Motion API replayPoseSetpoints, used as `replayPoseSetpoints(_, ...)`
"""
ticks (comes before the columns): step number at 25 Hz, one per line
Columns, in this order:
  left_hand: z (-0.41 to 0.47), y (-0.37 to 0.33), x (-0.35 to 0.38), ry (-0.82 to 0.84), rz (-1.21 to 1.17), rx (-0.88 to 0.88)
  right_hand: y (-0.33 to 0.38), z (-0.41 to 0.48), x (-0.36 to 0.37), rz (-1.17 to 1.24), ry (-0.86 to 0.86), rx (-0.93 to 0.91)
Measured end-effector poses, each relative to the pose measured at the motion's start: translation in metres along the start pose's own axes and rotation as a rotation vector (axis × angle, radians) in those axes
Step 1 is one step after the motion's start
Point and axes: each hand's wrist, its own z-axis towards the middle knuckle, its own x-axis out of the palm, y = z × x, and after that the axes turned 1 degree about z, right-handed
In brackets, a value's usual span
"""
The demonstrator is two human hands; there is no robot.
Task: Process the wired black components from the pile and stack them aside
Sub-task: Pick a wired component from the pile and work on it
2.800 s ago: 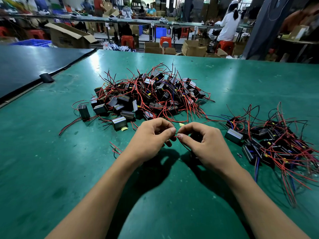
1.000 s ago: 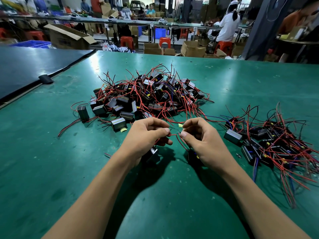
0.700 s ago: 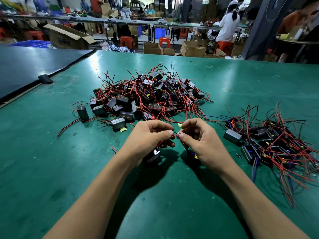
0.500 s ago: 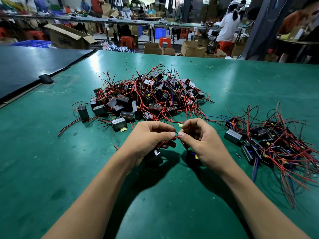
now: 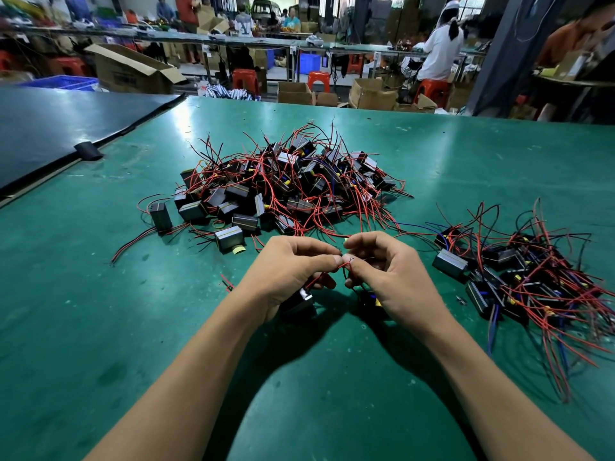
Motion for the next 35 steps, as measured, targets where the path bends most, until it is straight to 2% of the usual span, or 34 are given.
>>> replayPoseSetpoints(5,-0.001,-0.001,0.002,0.011,0.067,0.047,0.001,-0.001,-0.002,-0.016,-0.014,-0.04)
replayPoseSetpoints(7,-0.001,0.0,0.003,0.013,0.124,0.077,0.001,-0.002,-0.002,-0.116,-0.028,-0.117)
replayPoseSetpoints(11,-0.001,0.0,0.005,0.033,0.24,0.121,0.0,0.0,-0.009,-0.432,0.007,-0.388)
replayPoseSetpoints(20,-0.002,-0.003,0.002,0.091,0.279,0.106,-0.005,0.004,-0.018,-0.65,0.042,-0.548)
replayPoseSetpoints(29,-0.003,-0.002,-0.001,0.1,0.282,0.106,0.0,0.003,-0.017,-0.548,0.032,-0.448)
replayPoseSetpoints(35,-0.002,0.0,0.0,0.075,0.287,0.164,0.004,-0.001,-0.006,-0.347,-0.034,-0.083)
